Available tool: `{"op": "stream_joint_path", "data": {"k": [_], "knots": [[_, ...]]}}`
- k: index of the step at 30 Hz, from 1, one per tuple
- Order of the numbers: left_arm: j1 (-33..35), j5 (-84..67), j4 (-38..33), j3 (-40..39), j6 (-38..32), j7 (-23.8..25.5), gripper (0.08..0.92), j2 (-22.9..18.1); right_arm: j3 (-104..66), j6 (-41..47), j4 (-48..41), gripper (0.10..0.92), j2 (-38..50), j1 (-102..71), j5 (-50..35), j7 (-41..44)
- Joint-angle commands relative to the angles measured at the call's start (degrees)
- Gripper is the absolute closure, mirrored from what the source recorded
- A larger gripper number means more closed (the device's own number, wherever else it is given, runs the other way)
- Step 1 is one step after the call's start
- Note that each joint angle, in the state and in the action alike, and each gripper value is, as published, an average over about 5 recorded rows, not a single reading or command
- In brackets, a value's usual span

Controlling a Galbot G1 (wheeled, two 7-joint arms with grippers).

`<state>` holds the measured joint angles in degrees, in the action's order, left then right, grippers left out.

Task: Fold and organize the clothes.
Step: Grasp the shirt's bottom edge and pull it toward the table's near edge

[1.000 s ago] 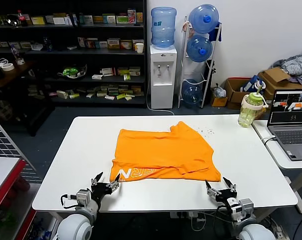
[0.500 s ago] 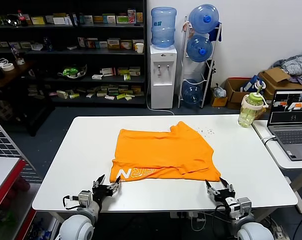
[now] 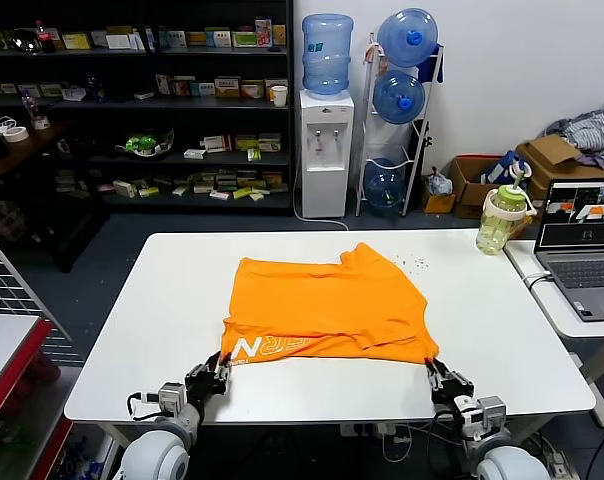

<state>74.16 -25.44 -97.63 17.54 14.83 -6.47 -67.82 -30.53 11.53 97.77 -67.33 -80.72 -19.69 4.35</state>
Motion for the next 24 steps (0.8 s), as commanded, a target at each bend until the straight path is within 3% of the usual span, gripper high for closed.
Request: {"op": "stream_joint_path", "data": {"k": [1, 5, 8, 16, 24], "knots": [[0.1, -0.1, -0.2, 0.1, -0.1, -0.3, 0.77, 0.2, -0.4, -0.1, 1.9, 0.896, 0.5, -0.9, -0.7, -0.3], [0.7, -0.7, -2.6, 0.7, 0.0, -1.1, 0.878, 1.2, -1.4, 0.0, 4.6, 0.901, 1.8, -3.6, -1.5, -0.7], [1.8, -2.3, -6.0, 1.4, 0.5, -1.8, 0.908, 3.0, -2.7, 0.3, 6.8, 0.901, 3.0, -6.5, -2.1, -0.8], [9.1, -8.5, -14.7, 2.9, 3.0, -5.1, 0.908, 7.7, -5.7, 0.3, 11.6, 0.901, 4.1, -16.1, -2.5, -0.9], [19.9, -8.8, -20.7, 3.5, 4.3, -7.2, 0.908, 9.3, -7.9, -0.7, 15.3, 0.901, 3.5, -23.4, -1.9, -1.3]]}}
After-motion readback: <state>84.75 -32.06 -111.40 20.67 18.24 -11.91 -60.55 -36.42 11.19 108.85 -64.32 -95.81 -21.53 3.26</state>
